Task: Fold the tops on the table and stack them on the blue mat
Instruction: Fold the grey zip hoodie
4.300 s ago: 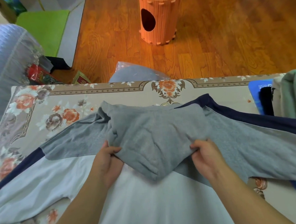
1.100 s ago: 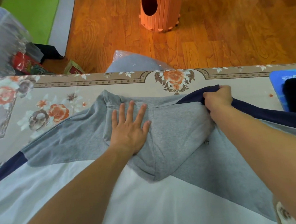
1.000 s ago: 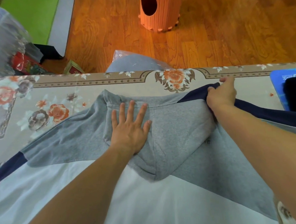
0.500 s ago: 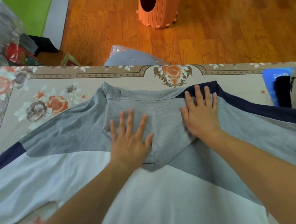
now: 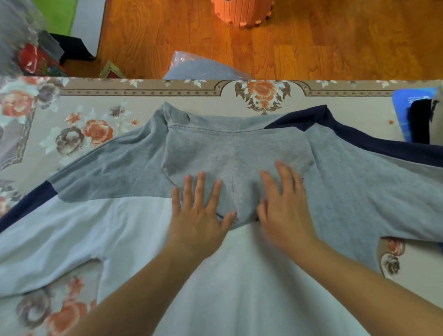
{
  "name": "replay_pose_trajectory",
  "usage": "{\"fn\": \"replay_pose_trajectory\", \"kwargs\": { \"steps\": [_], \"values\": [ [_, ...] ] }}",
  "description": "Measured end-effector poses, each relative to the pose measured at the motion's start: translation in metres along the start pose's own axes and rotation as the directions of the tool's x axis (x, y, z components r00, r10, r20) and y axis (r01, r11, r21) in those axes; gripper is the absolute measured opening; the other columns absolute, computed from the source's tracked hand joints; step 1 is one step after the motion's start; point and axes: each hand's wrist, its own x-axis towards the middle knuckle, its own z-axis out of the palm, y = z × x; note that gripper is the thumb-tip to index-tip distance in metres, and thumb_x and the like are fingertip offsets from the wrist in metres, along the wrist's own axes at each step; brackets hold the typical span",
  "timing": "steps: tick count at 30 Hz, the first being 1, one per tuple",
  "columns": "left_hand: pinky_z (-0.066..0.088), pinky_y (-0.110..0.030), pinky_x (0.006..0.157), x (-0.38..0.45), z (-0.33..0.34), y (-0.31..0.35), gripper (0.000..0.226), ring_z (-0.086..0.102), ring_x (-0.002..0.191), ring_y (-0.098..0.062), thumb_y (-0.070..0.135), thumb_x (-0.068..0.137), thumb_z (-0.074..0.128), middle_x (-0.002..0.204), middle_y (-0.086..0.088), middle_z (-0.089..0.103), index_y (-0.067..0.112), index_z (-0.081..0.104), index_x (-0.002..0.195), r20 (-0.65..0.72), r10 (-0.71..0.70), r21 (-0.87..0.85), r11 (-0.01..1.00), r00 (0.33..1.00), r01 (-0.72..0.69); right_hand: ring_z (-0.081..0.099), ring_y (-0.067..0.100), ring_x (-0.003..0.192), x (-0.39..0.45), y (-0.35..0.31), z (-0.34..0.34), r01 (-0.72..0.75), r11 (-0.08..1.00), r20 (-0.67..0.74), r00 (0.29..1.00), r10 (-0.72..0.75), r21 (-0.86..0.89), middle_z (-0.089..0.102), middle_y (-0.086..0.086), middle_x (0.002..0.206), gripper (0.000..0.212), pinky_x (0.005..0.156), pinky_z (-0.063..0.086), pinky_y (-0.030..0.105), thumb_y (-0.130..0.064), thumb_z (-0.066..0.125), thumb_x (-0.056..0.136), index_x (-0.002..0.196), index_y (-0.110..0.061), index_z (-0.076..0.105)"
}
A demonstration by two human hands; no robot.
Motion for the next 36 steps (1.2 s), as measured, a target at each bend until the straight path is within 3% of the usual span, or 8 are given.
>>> {"fn": "replay_pose_trajectory", "kwargs": {
  "steps": [3, 7, 15, 19, 23, 27, 32, 36],
  "values": [
    [0.044, -0.043, 0.095, -0.042, 0.005, 0.032, 0.057, 0.052, 0.117, -0.032, 0.052, 0.091, 0.055, 0.131, -0.009, 0.044, 0.024, 0.049, 0.140, -0.176, -0.163, -0.356, 0.930, 0.971, 0.092, 0.053, 0.029, 0.110, -0.012, -0.011, -0.003, -0.414, 0.836, 0.066, 0.905, 0.420, 0.360, 0.042, 0.013, 0.137, 0.048, 0.094, 0.045, 0.039, -0.024, 0.063, 0.091, 0.135, -0.011, 0.049],
    [0.053, -0.038, 0.079, -0.036, -0.005, 0.062, 0.047, 0.064, 0.094, -0.026, 0.034, 0.090, 0.071, 0.105, -0.006, 0.060, 0.018, 0.040, 0.121, 0.353, -0.623, -0.868, 0.062, 0.698, 0.493, 0.067, 0.025, 0.078, 0.017, 0.004, 0.001, -0.715, 0.041, 0.395, 0.432, 0.810, 0.698, 0.064, 0.008, 0.104, 0.051, 0.073, 0.059, 0.039, -0.037, 0.068, 0.083, 0.123, -0.022, 0.040],
    [0.058, -0.028, 0.050, -0.006, -0.020, 0.076, 0.031, 0.073, 0.086, -0.034, -0.002, 0.091, 0.064, 0.110, -0.023, 0.068, -0.003, 0.057, 0.120, 0.714, -0.378, -0.676, -0.594, 0.590, 0.437, 0.061, 0.027, 0.094, 0.029, 0.019, -0.010, -0.796, 0.334, 0.353, 0.543, 0.761, 0.504, 0.061, 0.006, 0.109, 0.043, 0.078, 0.045, 0.034, -0.027, 0.068, 0.089, 0.120, -0.016, 0.041],
    [0.055, -0.037, 0.065, -0.026, -0.027, 0.061, 0.035, 0.069, 0.082, -0.032, 0.022, 0.095, 0.062, 0.096, -0.012, 0.062, -0.001, 0.049, 0.120, 0.584, -0.520, -0.700, 0.066, 0.623, 0.711, 0.050, 0.028, 0.121, 0.016, 0.024, -0.018, -0.634, 0.663, 0.069, 0.741, 0.668, 0.398, 0.044, 0.008, 0.141, 0.052, 0.093, 0.044, 0.037, -0.015, 0.056, 0.094, 0.144, -0.015, 0.040],
    [0.049, -0.042, 0.079, -0.021, -0.028, 0.049, 0.016, 0.057, 0.094, -0.028, 0.028, 0.096, 0.056, 0.103, -0.004, 0.055, 0.014, 0.050, 0.102, -0.302, -0.244, -0.476, 0.876, 0.922, 0.076, 0.013, 0.036, 0.151, 0.027, 0.031, -0.015, -0.137, 0.990, -0.088, 0.987, 0.138, 0.013, 0.017, 0.015, 0.164, 0.061, 0.122, 0.015, 0.051, -0.028, 0.045, 0.099, 0.156, -0.016, 0.027],
    [0.014, -0.054, 0.124, 0.021, 0.007, 0.043, 0.074, 0.000, 0.155, -0.038, 0.058, 0.099, 0.024, 0.169, -0.013, 0.002, 0.021, 0.013, 0.162, -0.053, 0.319, -0.032, 0.947, 0.946, -0.320, -0.020, 0.030, 0.152, 0.045, 0.079, 0.004, -0.107, 0.979, 0.312, 0.937, 0.158, -0.173, -0.023, -0.002, 0.166, 0.067, 0.123, -0.005, 0.056, -0.054, 0.015, 0.103, 0.159, -0.029, -0.010],
    [-0.012, -0.047, 0.122, 0.026, 0.007, 0.053, 0.086, -0.032, 0.148, -0.031, 0.074, 0.087, 0.006, 0.164, -0.004, -0.032, 0.033, -0.023, 0.156, 0.210, 0.262, 0.121, 0.949, 0.942, -0.291, -0.016, 0.034, 0.152, 0.059, 0.083, -0.022, -0.133, 0.984, 0.539, 0.824, 0.175, -0.117, -0.024, -0.003, 0.165, 0.072, 0.123, -0.005, 0.055, -0.051, 0.031, 0.102, 0.160, -0.029, -0.007],
    [0.007, -0.049, 0.125, 0.033, -0.040, 0.085, 0.077, -0.010, 0.155, -0.037, 0.055, 0.100, 0.037, 0.168, -0.008, -0.018, 0.026, 0.002, 0.162, 0.381, 0.088, 0.190, 0.967, 0.920, -0.171, 0.020, 0.033, 0.148, 0.009, 0.080, -0.089, -0.242, 0.957, 0.239, 0.950, 0.200, 0.162, 0.019, 0.012, 0.164, 0.057, 0.123, 0.018, 0.046, -0.027, 0.052, 0.097, 0.152, -0.018, 0.036]
  ]
}}
